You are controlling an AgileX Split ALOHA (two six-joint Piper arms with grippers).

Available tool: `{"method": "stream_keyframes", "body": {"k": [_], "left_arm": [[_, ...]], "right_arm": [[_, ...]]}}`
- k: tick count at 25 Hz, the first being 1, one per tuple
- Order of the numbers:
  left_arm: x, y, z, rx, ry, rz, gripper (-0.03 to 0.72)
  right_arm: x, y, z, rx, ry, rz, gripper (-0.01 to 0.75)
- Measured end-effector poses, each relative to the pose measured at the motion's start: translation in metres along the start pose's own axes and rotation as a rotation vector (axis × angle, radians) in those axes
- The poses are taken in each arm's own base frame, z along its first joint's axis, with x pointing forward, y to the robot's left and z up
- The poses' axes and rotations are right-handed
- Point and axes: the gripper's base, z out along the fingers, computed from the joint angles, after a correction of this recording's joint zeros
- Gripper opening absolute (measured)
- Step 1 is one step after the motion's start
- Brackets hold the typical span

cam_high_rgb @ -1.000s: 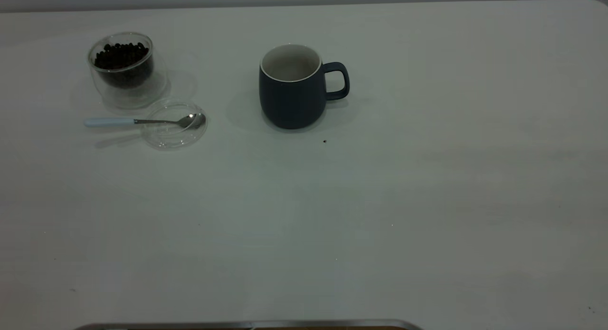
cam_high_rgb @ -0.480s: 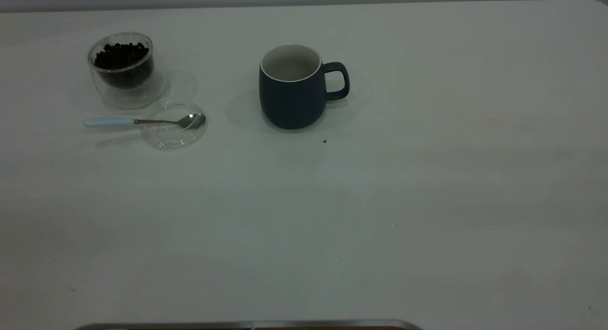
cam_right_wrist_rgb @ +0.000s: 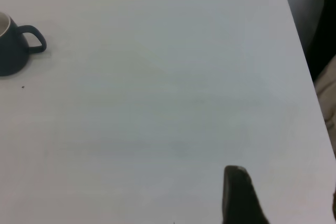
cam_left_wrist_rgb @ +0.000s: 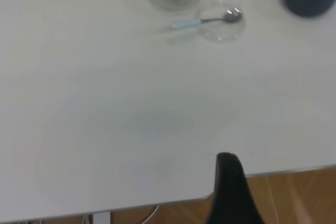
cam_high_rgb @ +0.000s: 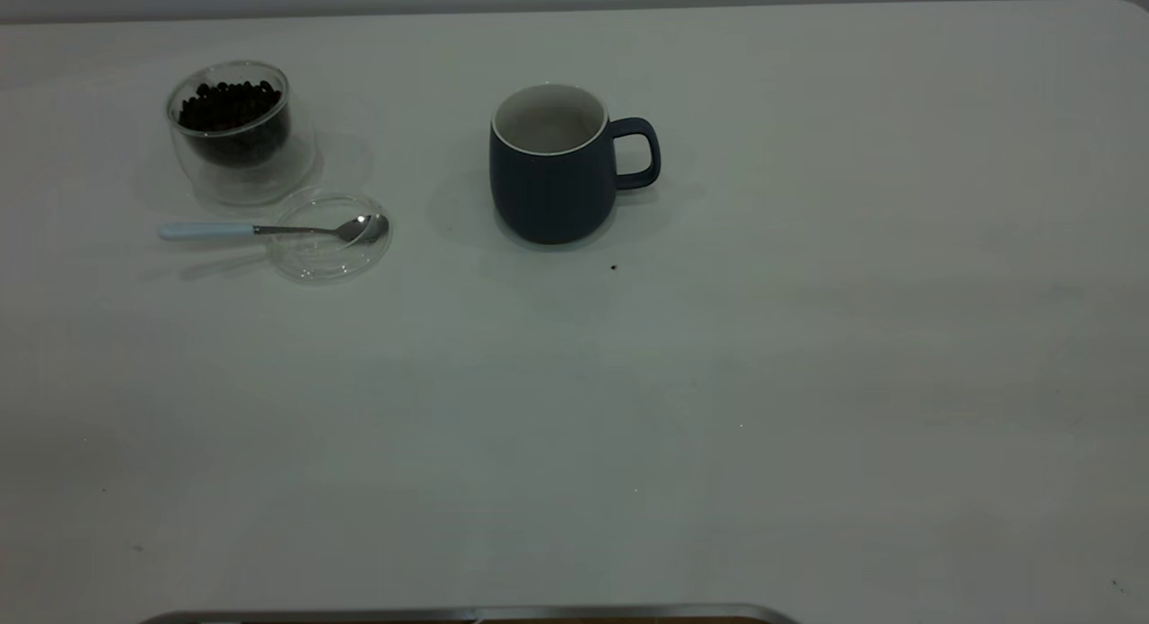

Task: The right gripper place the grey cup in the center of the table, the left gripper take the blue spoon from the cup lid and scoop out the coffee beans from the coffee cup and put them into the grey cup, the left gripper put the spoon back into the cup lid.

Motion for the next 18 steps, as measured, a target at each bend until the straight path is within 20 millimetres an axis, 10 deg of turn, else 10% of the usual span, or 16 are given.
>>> {"method": "stream_keyframes", "body": {"k": [18], "left_arm": [[-0.0003, -0.0010, 0.0003, -0.019, -0.001, -0.022, 0.553]], "right_arm": [[0.0000, 0.0000, 0.0000, 0.000, 0.000, 0.000, 0.451]]}}
